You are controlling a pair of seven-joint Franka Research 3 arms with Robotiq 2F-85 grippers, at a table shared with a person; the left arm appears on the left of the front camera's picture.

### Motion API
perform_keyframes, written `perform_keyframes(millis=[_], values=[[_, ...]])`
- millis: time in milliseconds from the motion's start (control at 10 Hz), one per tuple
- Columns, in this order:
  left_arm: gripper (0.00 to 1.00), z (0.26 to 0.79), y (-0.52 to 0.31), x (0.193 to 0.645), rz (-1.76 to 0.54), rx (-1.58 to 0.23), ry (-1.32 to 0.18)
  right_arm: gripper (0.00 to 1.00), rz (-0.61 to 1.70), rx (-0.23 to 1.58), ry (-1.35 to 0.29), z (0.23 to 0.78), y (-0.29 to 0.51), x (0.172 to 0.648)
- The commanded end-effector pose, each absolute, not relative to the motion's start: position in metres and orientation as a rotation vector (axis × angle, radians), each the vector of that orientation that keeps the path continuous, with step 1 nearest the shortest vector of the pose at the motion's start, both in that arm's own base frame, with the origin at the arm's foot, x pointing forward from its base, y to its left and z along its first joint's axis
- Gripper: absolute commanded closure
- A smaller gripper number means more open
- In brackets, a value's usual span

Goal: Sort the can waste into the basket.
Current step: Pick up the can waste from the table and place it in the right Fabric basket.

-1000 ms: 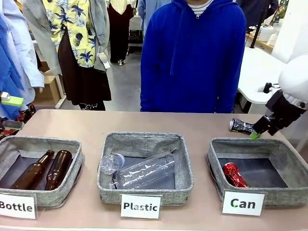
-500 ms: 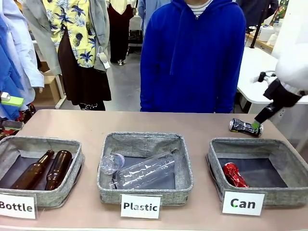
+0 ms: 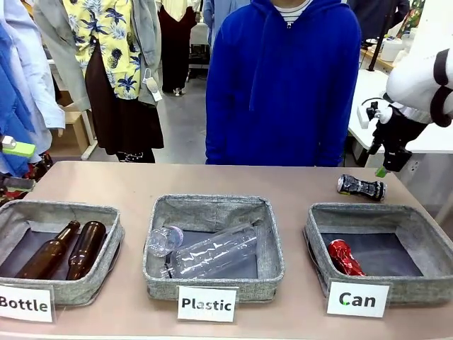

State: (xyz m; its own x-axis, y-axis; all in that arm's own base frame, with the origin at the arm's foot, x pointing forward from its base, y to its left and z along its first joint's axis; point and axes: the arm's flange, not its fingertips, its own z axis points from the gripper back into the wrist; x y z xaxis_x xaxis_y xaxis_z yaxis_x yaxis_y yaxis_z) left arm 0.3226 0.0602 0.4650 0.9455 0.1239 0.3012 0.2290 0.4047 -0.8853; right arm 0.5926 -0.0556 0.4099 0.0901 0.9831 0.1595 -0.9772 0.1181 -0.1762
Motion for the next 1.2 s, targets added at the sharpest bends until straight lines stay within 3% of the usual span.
perform_keyframes(millis=[0, 100, 200, 300, 600, 1100], values=[[0.0, 0.466, 0.059, 0.321, -0.065, -1.17, -0.344, 0.0, 1.481, -0.036, -0.251, 0.385, -0.074, 0.619], [0.0, 0.466, 0.059, 0.321, -0.065, -1.17, -0.344, 0.0, 1.432, 0.005, -0.262, 0.371, -0.079, 0.631], [0.0, 0.466, 0.059, 0.321, -0.065, -1.17, -0.344, 0.0, 1.479, -0.027, -0.25, 0.394, -0.065, 0.601], [0.0, 0.466, 0.059, 0.321, -0.065, -1.17, -0.344, 0.0, 1.479, -0.027, -0.25, 0.394, -0.065, 0.601], [0.0, 0.466, 0.059, 0.321, -0.065, -1.17, -0.344, 0.0, 1.411, -0.024, -0.188, 0.343, -0.074, 0.639], [0.0, 0.466, 0.059, 0.321, -0.065, -1.17, -0.344, 0.0, 1.349, 0.024, -0.194, 0.287, -0.073, 0.659]])
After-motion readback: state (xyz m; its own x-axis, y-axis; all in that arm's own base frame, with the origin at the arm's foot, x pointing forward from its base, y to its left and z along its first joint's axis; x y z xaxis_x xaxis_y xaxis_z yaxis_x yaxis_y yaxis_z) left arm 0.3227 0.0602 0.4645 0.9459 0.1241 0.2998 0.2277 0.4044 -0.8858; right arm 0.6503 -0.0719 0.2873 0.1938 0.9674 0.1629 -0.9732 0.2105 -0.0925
